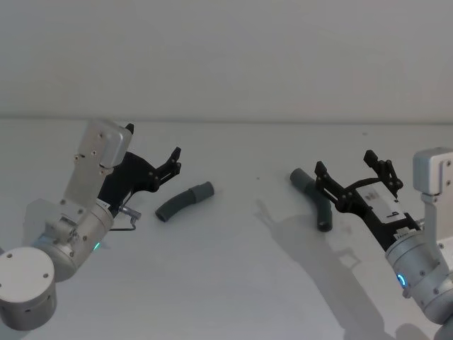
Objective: Use both hands to pick up one end of the pipe from the table, align the ends, and insert them.
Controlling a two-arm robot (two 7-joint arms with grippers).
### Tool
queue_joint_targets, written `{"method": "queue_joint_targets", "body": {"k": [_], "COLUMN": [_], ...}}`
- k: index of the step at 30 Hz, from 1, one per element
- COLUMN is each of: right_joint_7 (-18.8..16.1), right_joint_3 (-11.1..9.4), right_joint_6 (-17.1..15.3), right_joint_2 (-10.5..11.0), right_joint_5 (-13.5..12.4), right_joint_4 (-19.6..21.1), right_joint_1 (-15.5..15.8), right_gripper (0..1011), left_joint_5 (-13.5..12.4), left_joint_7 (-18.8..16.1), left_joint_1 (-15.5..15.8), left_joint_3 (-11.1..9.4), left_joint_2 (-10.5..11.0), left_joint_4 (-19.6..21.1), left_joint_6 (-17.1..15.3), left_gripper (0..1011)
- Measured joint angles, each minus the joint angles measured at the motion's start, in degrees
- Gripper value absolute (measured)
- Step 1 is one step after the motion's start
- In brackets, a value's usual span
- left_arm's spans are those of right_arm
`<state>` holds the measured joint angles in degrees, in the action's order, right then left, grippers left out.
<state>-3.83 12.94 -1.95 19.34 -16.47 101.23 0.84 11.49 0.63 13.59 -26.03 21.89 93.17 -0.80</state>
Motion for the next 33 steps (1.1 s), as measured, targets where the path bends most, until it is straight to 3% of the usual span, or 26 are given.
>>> {"method": "queue_joint_targets", "body": {"k": [13,22,33], "right_joint_7": [0.0,0.0,0.0], "right_joint_3": [0.0,0.0,0.0], "right_joint_6": [0.0,0.0,0.0], "right_joint_2": [0.0,0.0,0.0], "right_joint_5": [0.0,0.0,0.0], "right_joint_4": [0.0,0.0,0.0], "right_joint_1": [0.0,0.0,-0.01], "right_gripper": [1001,1001,1001], "left_joint_5": [0.34,2.54,5.67], "left_joint_7": [2.27,9.79,22.1], "left_joint_1": [0.85,4.86,12.74], "left_joint_3": [0.01,-0.36,-2.28], "left_joint_2": [1.1,3.3,4.1], "left_joint_4": [0.36,-0.67,-7.07], "left_joint_6": [-2.06,-6.33,-10.79], "left_gripper": [1001,1001,1001]}}
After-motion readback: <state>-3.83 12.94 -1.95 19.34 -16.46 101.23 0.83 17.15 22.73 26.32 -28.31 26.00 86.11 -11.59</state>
